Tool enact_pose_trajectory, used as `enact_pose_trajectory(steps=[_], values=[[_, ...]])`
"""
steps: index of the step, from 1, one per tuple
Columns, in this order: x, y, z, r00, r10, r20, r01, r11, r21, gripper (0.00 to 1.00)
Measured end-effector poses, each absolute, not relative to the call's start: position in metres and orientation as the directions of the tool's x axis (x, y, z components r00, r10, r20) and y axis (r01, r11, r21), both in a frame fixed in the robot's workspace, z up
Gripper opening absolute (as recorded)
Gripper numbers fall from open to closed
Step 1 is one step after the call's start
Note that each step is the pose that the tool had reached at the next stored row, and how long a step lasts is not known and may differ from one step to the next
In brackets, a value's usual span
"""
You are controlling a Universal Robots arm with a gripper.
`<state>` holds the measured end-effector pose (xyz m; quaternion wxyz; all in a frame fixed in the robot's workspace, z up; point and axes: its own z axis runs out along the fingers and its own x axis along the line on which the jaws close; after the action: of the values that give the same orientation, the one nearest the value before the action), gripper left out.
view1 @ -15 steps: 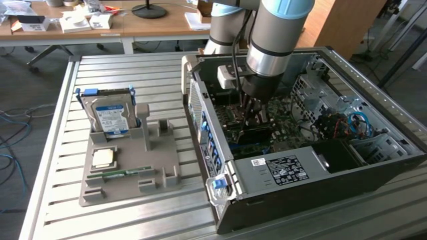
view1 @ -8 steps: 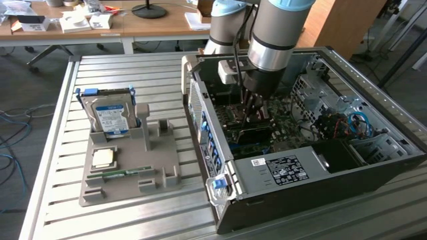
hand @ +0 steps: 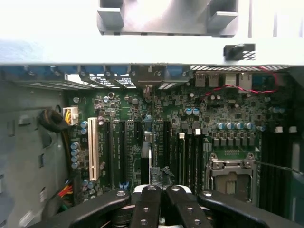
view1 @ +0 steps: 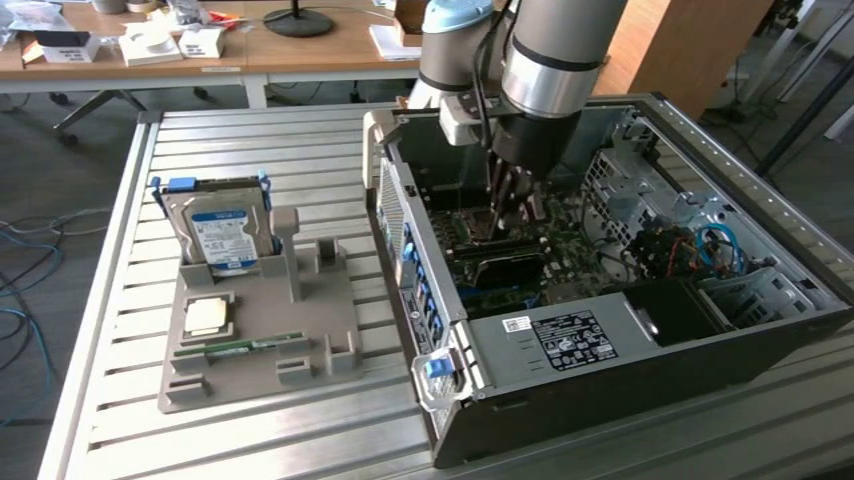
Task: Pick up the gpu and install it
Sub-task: 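Press down on the gpu until it lock into place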
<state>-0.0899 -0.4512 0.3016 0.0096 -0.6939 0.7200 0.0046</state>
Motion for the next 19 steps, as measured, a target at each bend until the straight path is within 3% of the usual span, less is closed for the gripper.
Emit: enact_pose_trajectory(steps=[19], values=[[-0.090,-0.451,0.342,-0.037,-0.999,-0.020,-0.999,0.037,-0.007,0.11]])
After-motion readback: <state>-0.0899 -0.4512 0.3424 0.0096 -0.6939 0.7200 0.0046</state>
